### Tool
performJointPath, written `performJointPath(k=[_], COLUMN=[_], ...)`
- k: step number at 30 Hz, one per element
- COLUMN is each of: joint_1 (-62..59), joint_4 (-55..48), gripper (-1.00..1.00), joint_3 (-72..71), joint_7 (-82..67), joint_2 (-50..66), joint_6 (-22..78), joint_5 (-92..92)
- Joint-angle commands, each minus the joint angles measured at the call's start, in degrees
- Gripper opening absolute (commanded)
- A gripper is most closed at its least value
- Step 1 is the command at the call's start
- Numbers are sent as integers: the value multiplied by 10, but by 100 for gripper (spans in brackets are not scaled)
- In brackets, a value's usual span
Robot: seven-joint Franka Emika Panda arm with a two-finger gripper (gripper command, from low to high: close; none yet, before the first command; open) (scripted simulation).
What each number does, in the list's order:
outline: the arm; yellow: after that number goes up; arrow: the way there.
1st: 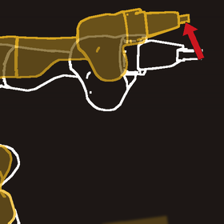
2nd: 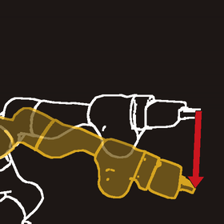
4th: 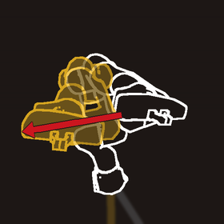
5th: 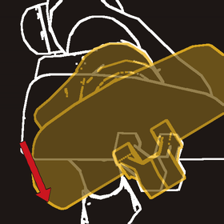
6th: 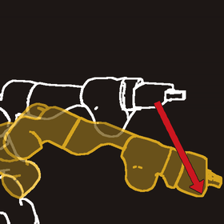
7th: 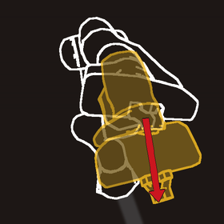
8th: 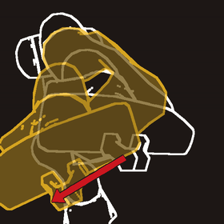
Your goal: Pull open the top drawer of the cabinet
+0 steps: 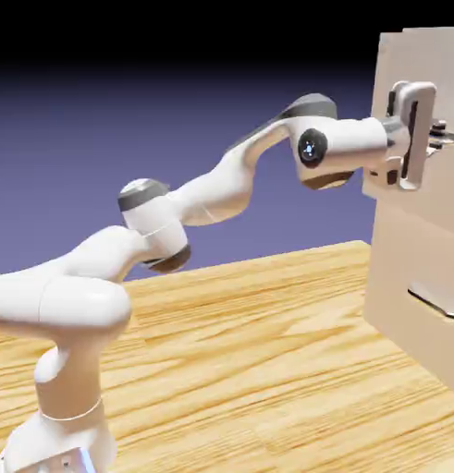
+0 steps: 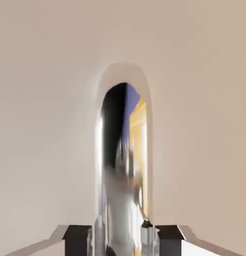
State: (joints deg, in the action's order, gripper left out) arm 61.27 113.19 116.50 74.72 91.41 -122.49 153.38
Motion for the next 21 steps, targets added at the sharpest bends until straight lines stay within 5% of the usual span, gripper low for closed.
performJointPath(k=[1, 19, 20, 21], joint_1=[12, 220, 220, 220], joint_4=[21, 377, 377, 377], gripper=[-100, -100, 100, 100], joint_3=[3, 121, 121, 121], joint_7=[-2, -40, -40, -40], joint_2=[2, 62, 62, 62], joint_6=[9, 162, 162, 162], joint_5=[-5, -126, -126, -126])
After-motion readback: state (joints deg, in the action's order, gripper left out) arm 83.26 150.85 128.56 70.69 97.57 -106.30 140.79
